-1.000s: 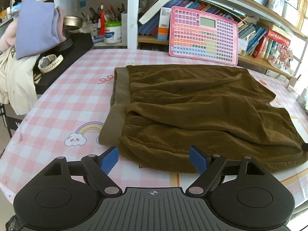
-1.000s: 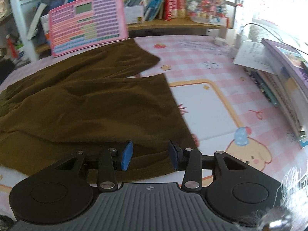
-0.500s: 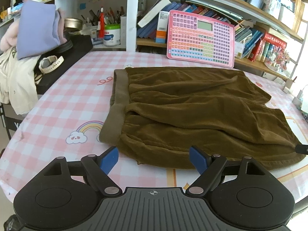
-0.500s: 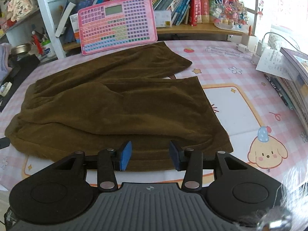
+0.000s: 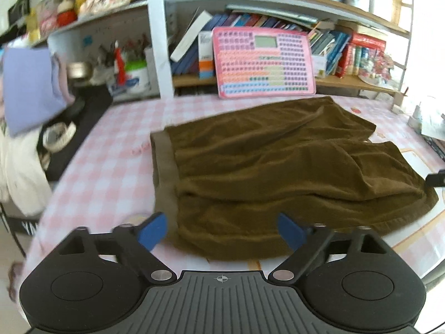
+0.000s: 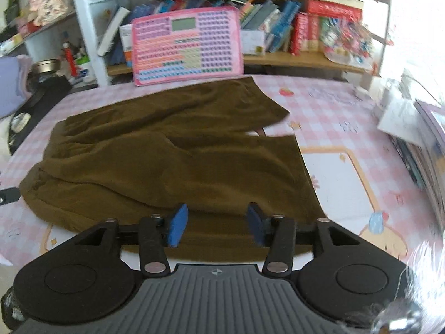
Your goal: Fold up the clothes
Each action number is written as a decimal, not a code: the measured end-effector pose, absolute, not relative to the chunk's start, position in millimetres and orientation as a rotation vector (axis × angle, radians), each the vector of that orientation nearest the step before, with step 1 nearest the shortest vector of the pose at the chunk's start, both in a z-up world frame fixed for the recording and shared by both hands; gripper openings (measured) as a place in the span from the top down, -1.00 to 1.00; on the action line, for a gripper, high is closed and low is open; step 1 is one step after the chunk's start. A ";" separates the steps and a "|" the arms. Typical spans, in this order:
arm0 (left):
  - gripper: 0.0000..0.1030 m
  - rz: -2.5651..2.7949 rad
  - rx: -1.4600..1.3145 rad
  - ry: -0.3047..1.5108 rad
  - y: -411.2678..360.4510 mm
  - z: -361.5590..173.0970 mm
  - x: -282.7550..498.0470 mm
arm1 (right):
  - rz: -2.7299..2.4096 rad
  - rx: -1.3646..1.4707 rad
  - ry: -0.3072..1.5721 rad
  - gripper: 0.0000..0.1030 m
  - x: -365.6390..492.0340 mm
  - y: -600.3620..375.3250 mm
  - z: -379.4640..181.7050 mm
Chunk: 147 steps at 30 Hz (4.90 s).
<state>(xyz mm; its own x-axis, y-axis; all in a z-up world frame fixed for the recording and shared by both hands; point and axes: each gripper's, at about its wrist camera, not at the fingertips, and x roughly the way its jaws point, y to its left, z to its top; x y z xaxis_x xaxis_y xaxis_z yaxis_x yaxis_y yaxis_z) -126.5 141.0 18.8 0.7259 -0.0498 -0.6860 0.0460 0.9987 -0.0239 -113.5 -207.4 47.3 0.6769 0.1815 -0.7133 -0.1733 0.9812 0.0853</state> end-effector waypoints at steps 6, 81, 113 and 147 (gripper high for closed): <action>-0.82 -0.089 0.038 0.778 139.9 20.4 -126.5 | 0.175 0.002 0.837 -0.12 -118.0 -205.7 47.3; -0.92 0.148 0.174 0.897 135.0 2.6 149.3 | 0.769 -0.263 0.770 -0.57 301.3 -239.0 -4.2; 0.88 -0.106 0.076 1.024 162.1 -14.0 194.1 | 0.718 -0.288 0.901 0.81 341.1 -241.6 -20.7; 0.29 -0.239 -0.232 0.754 165.0 -3.8 -82.4 | 0.027 -0.057 0.835 0.38 -95.4 -319.7 16.4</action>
